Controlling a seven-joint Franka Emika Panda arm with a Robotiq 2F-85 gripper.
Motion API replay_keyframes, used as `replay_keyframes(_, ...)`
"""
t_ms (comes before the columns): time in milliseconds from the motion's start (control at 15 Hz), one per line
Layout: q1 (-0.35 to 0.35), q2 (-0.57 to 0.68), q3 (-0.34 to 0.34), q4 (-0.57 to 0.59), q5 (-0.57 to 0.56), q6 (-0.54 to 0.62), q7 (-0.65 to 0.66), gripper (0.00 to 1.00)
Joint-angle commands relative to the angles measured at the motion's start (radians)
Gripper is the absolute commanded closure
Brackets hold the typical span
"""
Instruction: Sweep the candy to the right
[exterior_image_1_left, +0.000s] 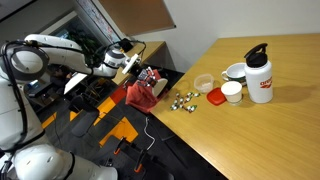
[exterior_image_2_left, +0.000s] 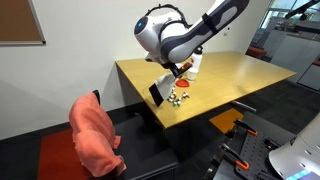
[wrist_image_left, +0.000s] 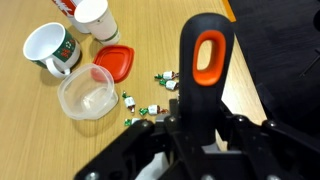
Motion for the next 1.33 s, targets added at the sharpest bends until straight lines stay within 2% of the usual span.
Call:
replay_keyframes(0, -0.027, 0.06, 0.007, 0.079, 0.029, -0.038, -0.037, 0.88)
replay_keyframes(467, -0.061, 0.177, -0.007, 0.21, 0.133, -0.091, -0.029, 0.88)
replay_keyframes(800, -0.073, 0.245, -0.036, 0.288, 0.154, -0.159, -0.022, 0.88)
replay_keyframes(1267, -0.109, 0.275, -0.079, 0.28, 0.128, -0.269, -0.032, 0.88)
